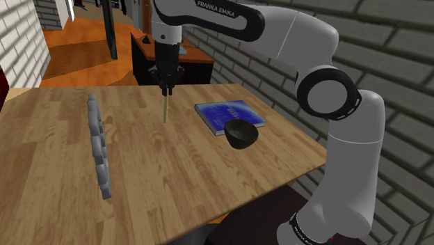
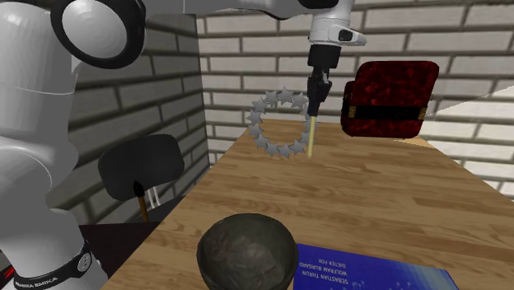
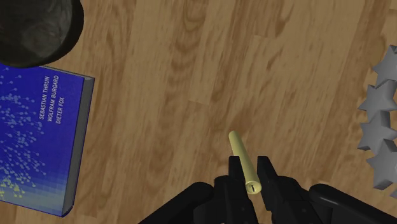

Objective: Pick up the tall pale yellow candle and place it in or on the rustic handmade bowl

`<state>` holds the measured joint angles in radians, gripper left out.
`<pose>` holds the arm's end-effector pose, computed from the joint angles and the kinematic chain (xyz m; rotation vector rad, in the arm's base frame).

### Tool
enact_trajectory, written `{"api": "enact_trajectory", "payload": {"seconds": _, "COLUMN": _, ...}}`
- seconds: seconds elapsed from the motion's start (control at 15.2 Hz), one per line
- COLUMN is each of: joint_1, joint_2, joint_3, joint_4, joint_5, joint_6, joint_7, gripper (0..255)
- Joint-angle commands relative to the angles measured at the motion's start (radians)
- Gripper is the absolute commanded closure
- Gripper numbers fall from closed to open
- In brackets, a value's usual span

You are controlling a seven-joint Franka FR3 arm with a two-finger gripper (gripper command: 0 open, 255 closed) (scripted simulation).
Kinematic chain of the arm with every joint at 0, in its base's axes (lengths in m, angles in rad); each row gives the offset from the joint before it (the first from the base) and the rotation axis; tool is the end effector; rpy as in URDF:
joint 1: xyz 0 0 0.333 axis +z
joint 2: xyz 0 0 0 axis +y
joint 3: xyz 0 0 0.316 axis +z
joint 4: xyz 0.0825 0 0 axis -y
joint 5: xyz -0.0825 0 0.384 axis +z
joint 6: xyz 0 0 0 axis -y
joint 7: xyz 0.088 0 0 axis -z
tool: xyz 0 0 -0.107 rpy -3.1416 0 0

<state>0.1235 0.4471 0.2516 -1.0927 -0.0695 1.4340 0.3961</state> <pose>0.6365 0.1975 0.5672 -3.1351 0.0722 0.1588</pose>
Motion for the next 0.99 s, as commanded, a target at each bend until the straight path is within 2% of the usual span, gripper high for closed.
{"api": "enact_trajectory", "payload": {"seconds": 0.0, "joint_1": 0.003, "joint_2": 0.008, "joint_3": 0.000, "joint_4": 0.040, "joint_5": -0.002, "joint_6": -0.033, "joint_7": 0.000, "gripper": 255}}
{"api": "enact_trajectory", "payload": {"seconds": 0.33, "joint_1": 0.023, "joint_2": 0.062, "joint_3": -0.001, "joint_4": 0.198, "joint_5": -0.014, "joint_6": -0.136, "joint_7": 0.003, "gripper": 255}}
{"api": "enact_trajectory", "payload": {"seconds": 0.53, "joint_1": 0.043, "joint_2": 0.119, "joint_3": -0.004, "joint_4": 0.336, "joint_5": -0.027, "joint_6": -0.217, "joint_7": 0.004, "gripper": 255}}
{"api": "enact_trajectory", "payload": {"seconds": 0.59, "joint_1": 0.044, "joint_2": 0.121, "joint_3": -0.004, "joint_4": 0.342, "joint_5": -0.027, "joint_6": -0.221, "joint_7": 0.003, "gripper": 255}}
{"api": "enact_trajectory", "payload": {"seconds": 0.73, "joint_1": -0.013, "joint_2": -0.008, "joint_3": -0.002, "joint_4": 0.147, "joint_5": -0.001, "joint_6": -0.155, "joint_7": -0.025, "gripper": 255}}
{"api": "enact_trajectory", "payload": {"seconds": 0.92, "joint_1": -0.077, "joint_2": -0.144, "joint_3": -0.010, "joint_4": -0.036, "joint_5": 0.029, "joint_6": -0.107, "joint_7": -0.078, "gripper": 255}}
